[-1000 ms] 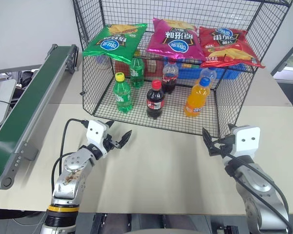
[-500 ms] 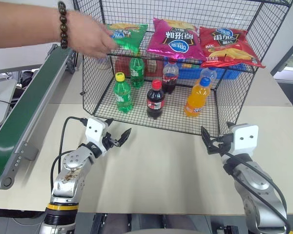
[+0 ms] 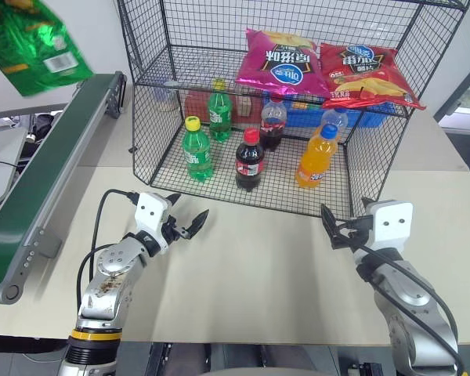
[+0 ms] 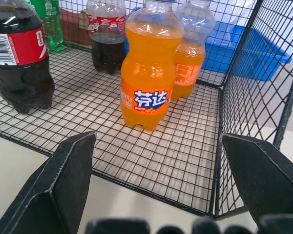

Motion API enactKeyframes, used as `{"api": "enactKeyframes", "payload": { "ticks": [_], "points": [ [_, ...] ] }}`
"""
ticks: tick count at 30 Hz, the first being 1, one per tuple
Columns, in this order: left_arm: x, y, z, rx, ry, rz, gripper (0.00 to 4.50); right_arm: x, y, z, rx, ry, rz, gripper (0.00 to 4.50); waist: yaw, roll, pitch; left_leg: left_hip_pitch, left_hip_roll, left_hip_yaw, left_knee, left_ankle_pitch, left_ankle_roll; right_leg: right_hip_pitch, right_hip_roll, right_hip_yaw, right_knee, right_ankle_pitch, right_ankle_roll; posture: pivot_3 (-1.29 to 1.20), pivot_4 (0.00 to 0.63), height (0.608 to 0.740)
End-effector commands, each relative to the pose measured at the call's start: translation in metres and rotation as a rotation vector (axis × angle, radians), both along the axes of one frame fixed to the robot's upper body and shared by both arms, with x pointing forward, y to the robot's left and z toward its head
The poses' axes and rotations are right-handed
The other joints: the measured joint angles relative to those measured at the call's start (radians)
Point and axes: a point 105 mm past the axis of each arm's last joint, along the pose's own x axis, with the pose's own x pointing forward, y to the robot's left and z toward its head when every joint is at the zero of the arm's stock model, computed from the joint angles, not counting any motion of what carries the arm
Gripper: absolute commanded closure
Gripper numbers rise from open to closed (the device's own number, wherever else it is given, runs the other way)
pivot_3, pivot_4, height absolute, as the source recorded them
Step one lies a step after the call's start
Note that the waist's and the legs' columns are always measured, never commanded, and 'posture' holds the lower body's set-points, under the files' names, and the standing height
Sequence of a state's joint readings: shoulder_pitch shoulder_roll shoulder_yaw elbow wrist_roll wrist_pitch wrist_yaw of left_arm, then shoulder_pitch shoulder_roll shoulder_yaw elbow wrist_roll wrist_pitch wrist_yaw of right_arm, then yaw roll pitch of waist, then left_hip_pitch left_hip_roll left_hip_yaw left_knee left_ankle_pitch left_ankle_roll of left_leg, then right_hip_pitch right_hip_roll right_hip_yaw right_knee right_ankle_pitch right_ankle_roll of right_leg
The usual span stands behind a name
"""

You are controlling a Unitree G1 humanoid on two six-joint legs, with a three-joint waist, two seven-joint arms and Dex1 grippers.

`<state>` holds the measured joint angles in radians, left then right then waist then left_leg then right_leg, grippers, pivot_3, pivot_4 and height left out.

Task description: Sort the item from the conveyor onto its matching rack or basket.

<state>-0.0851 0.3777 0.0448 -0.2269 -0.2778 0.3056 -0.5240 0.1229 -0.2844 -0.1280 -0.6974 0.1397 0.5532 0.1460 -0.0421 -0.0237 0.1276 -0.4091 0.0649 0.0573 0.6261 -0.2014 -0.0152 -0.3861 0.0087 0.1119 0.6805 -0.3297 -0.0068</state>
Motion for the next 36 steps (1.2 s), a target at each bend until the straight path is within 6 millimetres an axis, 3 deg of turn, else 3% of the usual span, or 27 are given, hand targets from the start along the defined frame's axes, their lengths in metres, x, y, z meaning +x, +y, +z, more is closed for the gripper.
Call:
{"api": "enactKeyframes", "payload": {
  "ticks": [1, 14, 20, 26, 28, 31, 36],
  "points": [
    [-0.001, 0.002, 0.016, -0.003, -0.062, -0.003, 0.04, -0.001, 0.002, 0.012, -0.007, -0.045, 0.002, 0.00, 0.000, 0.000, 0.000, 0.000, 0.000, 0.000, 0.000, 0.000, 0.000, 0.000, 0.000, 0.000, 0.000, 0.000, 0.000, 0.00, 0.150, 0.740],
    [-0.002, 0.002, 0.014, -0.008, -0.062, -0.003, 0.04, 0.001, 0.001, 0.015, -0.019, -0.049, 0.014, 0.00, 0.000, 0.000, 0.000, 0.000, 0.000, 0.000, 0.000, 0.000, 0.000, 0.000, 0.000, 0.000, 0.000, 0.000, 0.000, 0.00, 0.150, 0.740],
    [-0.004, 0.012, 0.013, 0.009, -0.056, 0.012, 0.04, 0.000, 0.004, 0.015, -0.031, -0.043, 0.045, 0.00, -0.001, 0.000, 0.000, 0.000, 0.000, 0.000, 0.000, 0.000, 0.000, 0.000, 0.000, 0.000, 0.000, 0.000, 0.000, 0.00, 0.150, 0.740],
    [-0.005, 0.029, 0.038, -0.029, -0.098, 0.018, 0.04, 0.004, 0.026, 0.027, -0.052, -0.040, 0.228, 0.00, -0.003, 0.000, 0.000, 0.000, 0.000, 0.000, 0.000, 0.000, 0.000, 0.000, 0.000, 0.000, 0.000, 0.000, 0.000, 0.00, 0.150, 0.740],
    [-0.004, 0.041, 0.057, -0.114, -0.097, 0.051, 0.04, 0.004, 0.040, 0.037, -0.063, -0.037, 0.351, 0.00, -0.004, 0.000, 0.000, 0.000, 0.001, 0.000, 0.000, 0.000, 0.000, 0.000, 0.001, 0.000, 0.000, 0.000, 0.000, 0.00, 0.150, 0.740],
    [-0.001, 0.078, 0.089, -0.265, -0.119, 0.177, 0.04, 0.005, 0.062, 0.058, -0.058, -0.037, 0.551, 0.00, -0.006, -0.001, 0.001, 0.000, 0.001, 0.000, 0.000, 0.000, 0.000, 0.000, 0.001, 0.000, 0.000, 0.000, 0.000, 0.00, 0.150, 0.740],
    [-0.003, 0.147, 0.113, -0.406, -0.171, 0.425, 0.04, 0.010, 0.095, 0.087, -0.037, -0.019, 0.790, 0.00, -0.005, -0.001, 0.001, 0.001, 0.001, -0.001, 0.000, 0.000, 0.001, 0.000, 0.001, -0.001, 0.000, 0.000, 0.000, 0.00, 0.150, 0.740]
  ]
}}
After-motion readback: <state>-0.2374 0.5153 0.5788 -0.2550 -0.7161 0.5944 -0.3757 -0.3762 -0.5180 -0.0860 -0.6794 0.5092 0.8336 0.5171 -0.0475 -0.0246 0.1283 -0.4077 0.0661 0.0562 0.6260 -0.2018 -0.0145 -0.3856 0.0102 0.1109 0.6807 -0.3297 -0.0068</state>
